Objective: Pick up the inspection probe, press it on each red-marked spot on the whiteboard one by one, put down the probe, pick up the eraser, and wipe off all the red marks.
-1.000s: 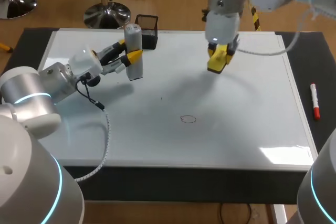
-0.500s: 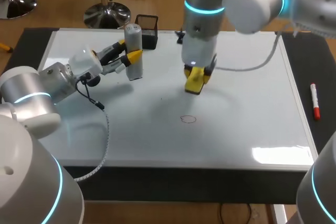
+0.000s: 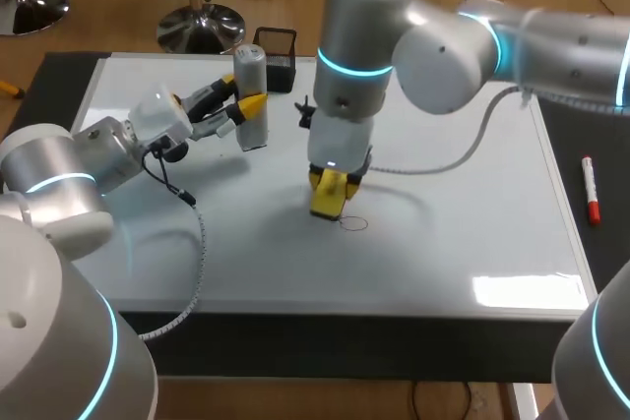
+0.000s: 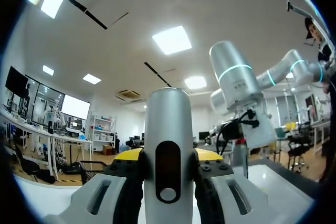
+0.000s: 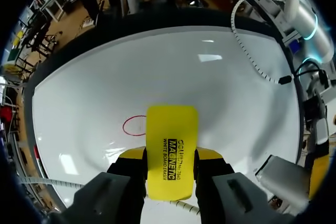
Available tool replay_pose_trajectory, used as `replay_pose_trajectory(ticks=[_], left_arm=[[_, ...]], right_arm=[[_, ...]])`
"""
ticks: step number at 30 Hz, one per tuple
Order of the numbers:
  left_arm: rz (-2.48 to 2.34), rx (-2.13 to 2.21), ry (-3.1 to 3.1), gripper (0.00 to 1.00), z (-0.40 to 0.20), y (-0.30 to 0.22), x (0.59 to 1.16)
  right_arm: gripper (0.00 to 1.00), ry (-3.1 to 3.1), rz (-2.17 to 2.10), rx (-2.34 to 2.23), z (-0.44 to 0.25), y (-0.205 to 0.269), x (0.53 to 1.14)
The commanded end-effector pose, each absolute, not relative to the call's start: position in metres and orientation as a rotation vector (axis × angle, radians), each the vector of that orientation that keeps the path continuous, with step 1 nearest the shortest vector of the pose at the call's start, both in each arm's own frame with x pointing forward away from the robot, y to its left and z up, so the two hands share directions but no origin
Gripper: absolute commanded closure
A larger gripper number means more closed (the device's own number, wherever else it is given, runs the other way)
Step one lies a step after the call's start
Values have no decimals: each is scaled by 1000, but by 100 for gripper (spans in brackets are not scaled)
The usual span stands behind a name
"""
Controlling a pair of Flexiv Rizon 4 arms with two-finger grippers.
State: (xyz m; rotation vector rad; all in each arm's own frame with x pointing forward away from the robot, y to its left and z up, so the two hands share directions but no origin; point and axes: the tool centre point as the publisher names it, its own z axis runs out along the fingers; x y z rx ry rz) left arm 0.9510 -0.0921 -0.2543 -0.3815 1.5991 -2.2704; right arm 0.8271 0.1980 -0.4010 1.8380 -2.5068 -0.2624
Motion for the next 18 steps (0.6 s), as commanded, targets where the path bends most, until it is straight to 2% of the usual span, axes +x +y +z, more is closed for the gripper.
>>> replay_pose_trajectory(ticks=[1,18], left_arm=[[-2270,-381,1597,100,-254,-92,951],[-2270,-381,1597,100,-254,-92,951]], right_arm=[[100,-2508,-256,1850,-400,207,819],[100,-2445,-350,1844,-427,219,800]])
